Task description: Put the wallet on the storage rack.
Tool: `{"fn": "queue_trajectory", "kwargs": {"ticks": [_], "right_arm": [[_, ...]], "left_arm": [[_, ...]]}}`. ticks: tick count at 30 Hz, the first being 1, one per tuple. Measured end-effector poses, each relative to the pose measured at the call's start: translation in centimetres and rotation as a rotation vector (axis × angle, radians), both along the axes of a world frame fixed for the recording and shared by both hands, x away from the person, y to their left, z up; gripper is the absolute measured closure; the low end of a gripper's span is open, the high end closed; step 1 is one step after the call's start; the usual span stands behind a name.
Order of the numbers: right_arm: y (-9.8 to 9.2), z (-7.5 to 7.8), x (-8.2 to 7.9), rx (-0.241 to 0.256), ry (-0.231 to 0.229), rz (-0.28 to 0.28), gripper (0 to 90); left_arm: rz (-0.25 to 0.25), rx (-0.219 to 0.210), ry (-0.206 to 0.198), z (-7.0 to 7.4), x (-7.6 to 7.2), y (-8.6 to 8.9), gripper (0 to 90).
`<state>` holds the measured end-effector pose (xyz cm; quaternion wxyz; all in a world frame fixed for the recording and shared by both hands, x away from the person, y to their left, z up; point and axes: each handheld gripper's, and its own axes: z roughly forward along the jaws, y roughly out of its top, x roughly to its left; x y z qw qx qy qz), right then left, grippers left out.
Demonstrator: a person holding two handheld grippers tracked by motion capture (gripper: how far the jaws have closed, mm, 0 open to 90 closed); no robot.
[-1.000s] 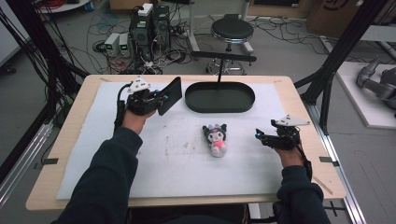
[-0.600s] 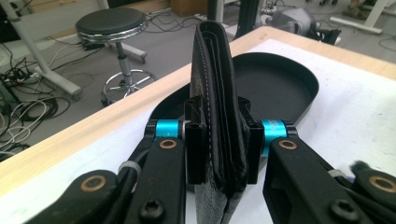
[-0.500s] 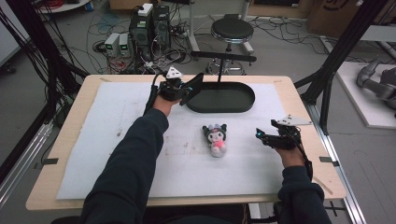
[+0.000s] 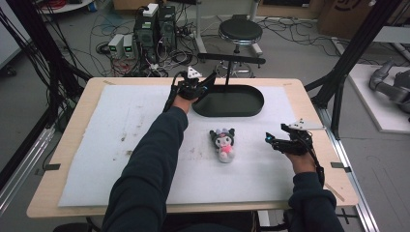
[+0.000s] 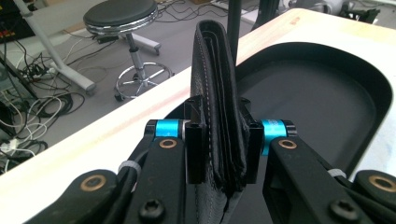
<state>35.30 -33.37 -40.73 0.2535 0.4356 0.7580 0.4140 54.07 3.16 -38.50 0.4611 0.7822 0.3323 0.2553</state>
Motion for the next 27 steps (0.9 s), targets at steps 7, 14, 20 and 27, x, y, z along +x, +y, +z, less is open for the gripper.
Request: {"fn": "queue_trajectory", "kwargs": {"ticks": [7,14,20,27], "right_arm": [[-0.1,-0.1,-0.2,0.003,-0.003,0.002,25.2],[-0.2,0.0,-0.4,0.011,-0.011,0.011,25.2],[0.0,0.0,-0.5,0.004,-0.017,0.015,25.2],[0.2,0.0,-0.5,0.005,-0.015,0.025,25.2]], "left_arm": [[0.028,0.103,-0.025,-1.7,0.8,-1.1,76.9],[0.010,0.004,0.096,-1.7,0.6,-1.3,53.6],[-0.037,-0.073,0.149,-1.6,0.0,-1.3,47.8],[-0.004,-0.067,0.221,-2.8,0.5,-1.7,39.4]]}}
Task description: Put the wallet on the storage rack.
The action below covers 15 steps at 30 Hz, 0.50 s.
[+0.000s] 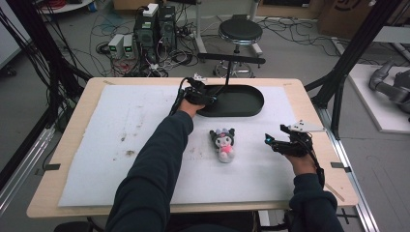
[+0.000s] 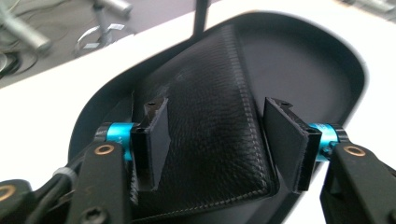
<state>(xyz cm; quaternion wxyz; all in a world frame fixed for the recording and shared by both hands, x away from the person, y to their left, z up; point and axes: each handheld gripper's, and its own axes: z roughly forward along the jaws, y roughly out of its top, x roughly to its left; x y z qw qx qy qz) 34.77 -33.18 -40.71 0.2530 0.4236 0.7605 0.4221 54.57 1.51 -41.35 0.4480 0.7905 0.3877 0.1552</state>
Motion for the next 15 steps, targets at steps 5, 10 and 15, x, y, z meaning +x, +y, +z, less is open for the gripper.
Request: {"fn": "queue_trajectory", "kwargs": {"ticks": [5,10,15], "right_arm": [[-0.1,0.0,0.0,0.002,0.000,-0.003,25.2],[0.0,-0.1,0.2,0.000,0.004,0.000,25.2],[0.2,-0.2,0.3,0.002,0.005,0.003,25.2]], "left_arm": [[-0.007,-0.013,0.005,0.0,-0.5,-0.5,37.7],[-0.007,-0.065,-0.027,1.6,-1.9,0.9,32.4],[0.032,-0.132,-0.067,3.3,-3.9,3.9,25.4]]}}
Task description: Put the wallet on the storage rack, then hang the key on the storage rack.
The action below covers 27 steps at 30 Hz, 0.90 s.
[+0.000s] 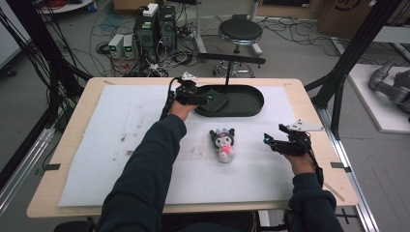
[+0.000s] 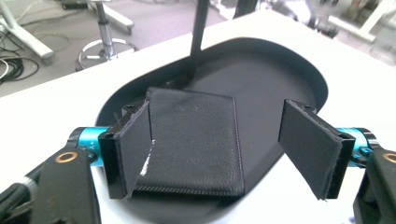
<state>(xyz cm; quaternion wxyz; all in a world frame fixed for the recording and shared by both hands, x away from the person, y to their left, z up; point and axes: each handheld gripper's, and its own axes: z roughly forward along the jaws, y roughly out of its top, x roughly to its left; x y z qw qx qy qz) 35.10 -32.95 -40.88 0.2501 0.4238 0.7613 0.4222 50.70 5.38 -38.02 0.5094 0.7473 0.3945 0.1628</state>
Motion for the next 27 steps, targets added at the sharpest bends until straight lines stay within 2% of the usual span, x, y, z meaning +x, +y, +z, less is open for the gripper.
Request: {"fn": "queue_trajectory", "kwargs": {"ticks": [3,7,9,15,22,27], "right_arm": [[0.0,0.0,0.1,-0.002,-0.003,0.000,25.2],[0.2,0.0,0.1,-0.002,0.001,-0.006,25.1],[0.4,0.0,0.2,-0.011,-0.001,0.000,25.1],[0.7,0.0,0.0,-0.015,-0.002,0.010,24.8],[1.0,0.0,0.1,-0.016,-0.001,0.005,23.3],[1.3,0.2,0.0,-0.010,-0.003,0.007,22.1]], "left_arm": [[0.021,-0.051,-0.014,0.6,-1.1,2.0,22.2],[0.038,-0.073,-0.041,1.2,-2.6,4.2,22.2],[0.046,-0.084,-0.068,1.5,-3.4,5.1,22.2],[0.076,-0.079,-0.112,1.6,-5.7,7.2,22.1],[0.105,-0.076,-0.144,2.0,-7.2,9.0,20.5],[0.113,-0.076,-0.151,1.1,-8.9,10.4,20.1]]}}
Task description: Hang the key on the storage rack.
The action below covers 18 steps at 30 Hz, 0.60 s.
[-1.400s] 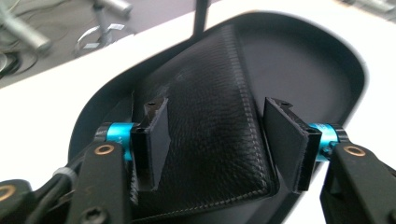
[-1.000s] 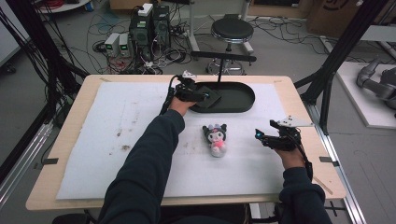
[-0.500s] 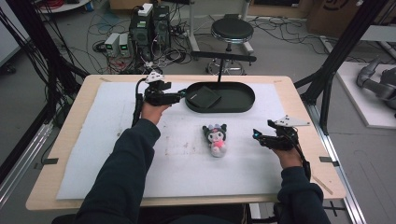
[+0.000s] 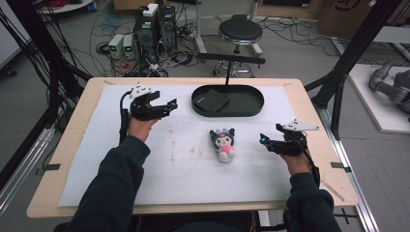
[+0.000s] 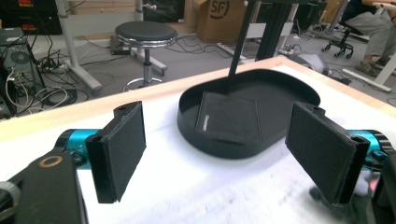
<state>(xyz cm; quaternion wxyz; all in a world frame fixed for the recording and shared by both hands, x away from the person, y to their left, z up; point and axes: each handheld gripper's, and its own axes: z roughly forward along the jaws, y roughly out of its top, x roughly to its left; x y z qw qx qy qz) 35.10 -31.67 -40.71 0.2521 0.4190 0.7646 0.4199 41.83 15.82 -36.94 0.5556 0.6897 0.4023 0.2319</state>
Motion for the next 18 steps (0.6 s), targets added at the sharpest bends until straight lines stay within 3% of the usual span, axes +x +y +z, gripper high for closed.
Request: {"fn": "queue_trajectory", "kwargs": {"ticks": [12,15,18], "right_arm": [[1.9,0.4,-0.5,-0.001,-0.004,0.033,21.0],[3.7,0.9,-0.8,-0.017,-0.011,0.050,20.9],[5.0,1.2,-0.9,-0.011,-0.008,0.063,20.9]], "left_arm": [[0.029,0.025,-0.025,-2.3,-4.0,3.4,20.5],[0.043,0.047,-0.006,-3.6,-5.5,4.3,21.2],[0.053,0.035,0.018,-4.2,-5.8,4.7,21.5]]}}
